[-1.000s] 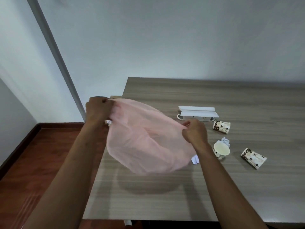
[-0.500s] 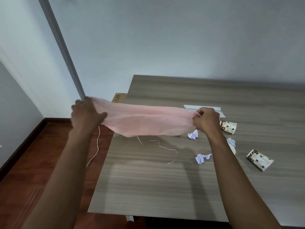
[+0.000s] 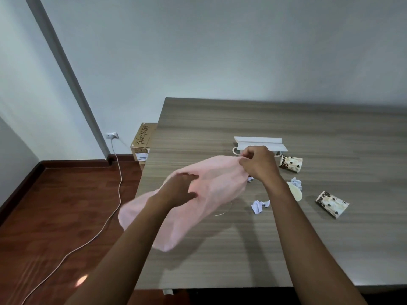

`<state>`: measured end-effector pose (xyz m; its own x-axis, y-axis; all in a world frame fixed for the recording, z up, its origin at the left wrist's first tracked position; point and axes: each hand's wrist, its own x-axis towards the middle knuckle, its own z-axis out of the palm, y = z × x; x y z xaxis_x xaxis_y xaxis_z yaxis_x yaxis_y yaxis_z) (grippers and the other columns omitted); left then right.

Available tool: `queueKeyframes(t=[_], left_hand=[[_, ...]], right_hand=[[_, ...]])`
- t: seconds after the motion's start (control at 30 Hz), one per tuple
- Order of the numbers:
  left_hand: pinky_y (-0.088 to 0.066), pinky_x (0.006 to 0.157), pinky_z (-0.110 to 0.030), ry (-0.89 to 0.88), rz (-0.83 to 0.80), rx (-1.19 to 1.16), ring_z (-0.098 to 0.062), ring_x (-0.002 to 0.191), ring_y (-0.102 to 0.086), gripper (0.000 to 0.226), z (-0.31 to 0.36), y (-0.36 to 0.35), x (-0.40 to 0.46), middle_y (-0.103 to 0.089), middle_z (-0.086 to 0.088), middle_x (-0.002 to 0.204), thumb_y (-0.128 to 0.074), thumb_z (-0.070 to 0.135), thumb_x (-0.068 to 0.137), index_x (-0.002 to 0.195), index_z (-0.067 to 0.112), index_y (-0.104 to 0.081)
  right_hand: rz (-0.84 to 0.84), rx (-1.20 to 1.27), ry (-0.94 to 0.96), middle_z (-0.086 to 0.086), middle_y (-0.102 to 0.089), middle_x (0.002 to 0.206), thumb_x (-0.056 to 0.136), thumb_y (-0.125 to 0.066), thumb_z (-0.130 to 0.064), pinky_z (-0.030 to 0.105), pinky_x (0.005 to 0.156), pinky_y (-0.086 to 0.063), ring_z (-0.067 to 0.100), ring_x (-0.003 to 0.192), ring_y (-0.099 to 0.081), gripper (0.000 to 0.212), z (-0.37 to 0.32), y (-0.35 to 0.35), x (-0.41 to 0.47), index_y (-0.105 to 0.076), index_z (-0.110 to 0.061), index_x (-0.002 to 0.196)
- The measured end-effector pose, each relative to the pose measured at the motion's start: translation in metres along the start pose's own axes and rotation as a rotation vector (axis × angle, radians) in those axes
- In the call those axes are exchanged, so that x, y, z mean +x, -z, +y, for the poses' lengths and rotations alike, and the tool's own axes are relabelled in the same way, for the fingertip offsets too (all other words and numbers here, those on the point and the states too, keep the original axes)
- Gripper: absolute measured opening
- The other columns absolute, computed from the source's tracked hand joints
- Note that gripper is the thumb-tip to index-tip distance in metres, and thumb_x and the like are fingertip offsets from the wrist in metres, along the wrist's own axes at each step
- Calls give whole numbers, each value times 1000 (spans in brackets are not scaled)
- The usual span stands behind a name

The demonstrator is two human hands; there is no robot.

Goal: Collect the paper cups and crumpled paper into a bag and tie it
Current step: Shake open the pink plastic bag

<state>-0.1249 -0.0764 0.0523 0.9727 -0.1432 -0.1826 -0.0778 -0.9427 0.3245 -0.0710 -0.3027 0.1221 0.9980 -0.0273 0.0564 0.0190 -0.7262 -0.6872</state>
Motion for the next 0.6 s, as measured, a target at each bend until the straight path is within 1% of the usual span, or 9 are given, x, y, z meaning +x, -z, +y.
queueKeyframes(t=[0.07,0.17,0.23,0.3,0.37,0.43,0.5,0.57,0.6], left_hand=[[-29,112,-30,94,99,-82,-22,139,-40,78,-6,-10,2,-44,-4,151,-73,38,84,150,17,-36],[-34,108,-34,130,147,-171,-24,136,-42,80,-7,-13,2,-48,-4,147,-80,37,78,145,16,-43],[-35,107,-35,115,191,-169,-25,133,-45,78,-5,-11,5,-52,-4,143,-81,40,75,141,16,-48],[-36,107,-36,140,260,-175,-26,131,-48,80,-6,-9,12,-55,-4,140,-80,45,74,141,15,-48],[-39,106,-39,165,306,-174,-27,127,-51,75,-12,-12,21,-58,-6,136,-69,52,76,138,14,-51],[-41,104,-39,170,323,-140,-29,123,-55,56,-18,-12,28,-62,-7,129,-54,45,83,129,14,-58],[-35,110,-40,171,371,-113,-31,128,-51,49,-24,-10,31,-59,-11,133,-62,24,86,133,10,-54],[-22,117,-39,212,410,-77,-32,139,-38,66,-35,-6,33,-47,-14,147,-68,18,86,145,6,-40],[-17,119,-39,230,418,-35,-31,142,-33,72,-43,-6,34,-42,-14,150,-69,21,86,148,6,-35]], right_hand=[[-15,-15,15,5,-71,78,77,-62,-4,17,57,-41,19,78,-63,19,2,1,1,-71,-20,74],[-15,-68,19,4,-74,86,74,-57,3,20,69,-44,21,86,-66,28,6,0,3,-74,-17,81],[57,-126,52,3,-72,94,72,-59,3,25,79,-49,23,94,-64,30,2,2,-1,-72,-19,87],[238,-141,231,3,-66,98,71,-68,-6,31,84,-47,23,96,-57,25,-13,-6,-20,-68,-20,92],[318,52,507,1,-60,87,75,-66,-17,27,76,-43,18,83,-53,11,-34,-36,-54,-63,-15,86],[69,154,588,1,-61,83,86,-58,-19,27,72,-47,17,76,-55,6,-40,-83,-77,-58,-13,86],[-263,21,369,5,-65,110,95,-53,-19,33,91,-49,20,101,-59,18,-21,-133,-71,-57,-14,111],[-401,-226,172,8,-47,144,99,-44,-20,41,111,-34,27,132,-42,43,5,-164,-49,-40,-15,141],[-433,-334,123,7,-36,153,100,-40,-25,48,115,-27,31,140,-31,51,14,-171,-40,-28,-17,149]])
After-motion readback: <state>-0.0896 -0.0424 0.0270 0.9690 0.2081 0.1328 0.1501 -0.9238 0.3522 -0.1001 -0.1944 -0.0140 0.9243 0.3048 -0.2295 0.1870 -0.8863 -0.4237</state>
